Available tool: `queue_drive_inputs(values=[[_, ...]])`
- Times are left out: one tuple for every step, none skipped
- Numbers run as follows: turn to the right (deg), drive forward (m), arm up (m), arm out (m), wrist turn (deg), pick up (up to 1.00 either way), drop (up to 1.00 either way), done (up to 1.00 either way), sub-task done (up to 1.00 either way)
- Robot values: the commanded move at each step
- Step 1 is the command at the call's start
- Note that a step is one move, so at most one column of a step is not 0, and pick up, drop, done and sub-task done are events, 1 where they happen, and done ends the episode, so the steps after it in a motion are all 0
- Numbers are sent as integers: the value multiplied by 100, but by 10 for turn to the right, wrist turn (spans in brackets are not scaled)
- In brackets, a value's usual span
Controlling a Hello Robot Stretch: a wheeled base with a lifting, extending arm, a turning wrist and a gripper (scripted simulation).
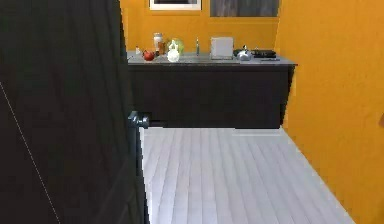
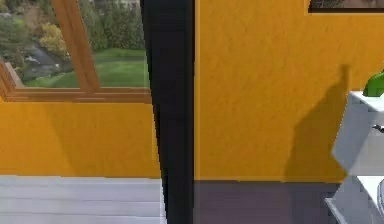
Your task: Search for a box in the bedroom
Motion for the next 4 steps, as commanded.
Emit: queue_drive_inputs(values=[[300, 0, 0, 0, 0, 0, 0, 0, 0], [0, 30, 0, 0, 0, 0, 0, 0, 0], [30, 0, 0, 0, 0, 0, 0, 0, 0], [0, 55, 0, 0, 0, 0, 0, 0, 0]])
